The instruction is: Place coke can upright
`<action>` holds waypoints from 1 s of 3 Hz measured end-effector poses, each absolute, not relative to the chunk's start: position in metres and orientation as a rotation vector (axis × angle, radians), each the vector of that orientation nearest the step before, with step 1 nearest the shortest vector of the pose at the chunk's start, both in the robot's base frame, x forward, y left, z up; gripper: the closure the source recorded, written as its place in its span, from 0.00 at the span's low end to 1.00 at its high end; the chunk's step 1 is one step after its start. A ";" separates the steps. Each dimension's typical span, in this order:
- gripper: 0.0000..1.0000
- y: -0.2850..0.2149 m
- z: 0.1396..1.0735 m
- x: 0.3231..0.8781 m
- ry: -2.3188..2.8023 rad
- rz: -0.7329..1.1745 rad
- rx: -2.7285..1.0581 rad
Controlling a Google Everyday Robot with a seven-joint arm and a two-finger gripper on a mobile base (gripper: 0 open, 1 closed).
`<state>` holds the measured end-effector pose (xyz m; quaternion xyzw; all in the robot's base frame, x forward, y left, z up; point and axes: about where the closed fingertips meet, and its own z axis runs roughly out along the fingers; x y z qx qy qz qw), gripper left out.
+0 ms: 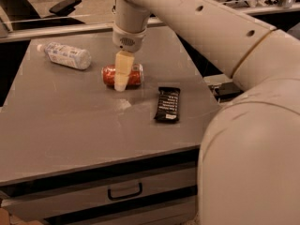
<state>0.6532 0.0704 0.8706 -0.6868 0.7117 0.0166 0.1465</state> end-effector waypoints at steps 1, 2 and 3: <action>0.00 0.085 0.857 0.651 2.078 0.025 -1.984; 0.00 0.099 0.849 0.650 2.078 0.007 -1.995; 0.15 0.104 0.849 0.649 2.074 -0.001 -2.003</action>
Offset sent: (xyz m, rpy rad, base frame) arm -0.0058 0.0391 -0.0221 -0.0534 -0.0019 -0.0059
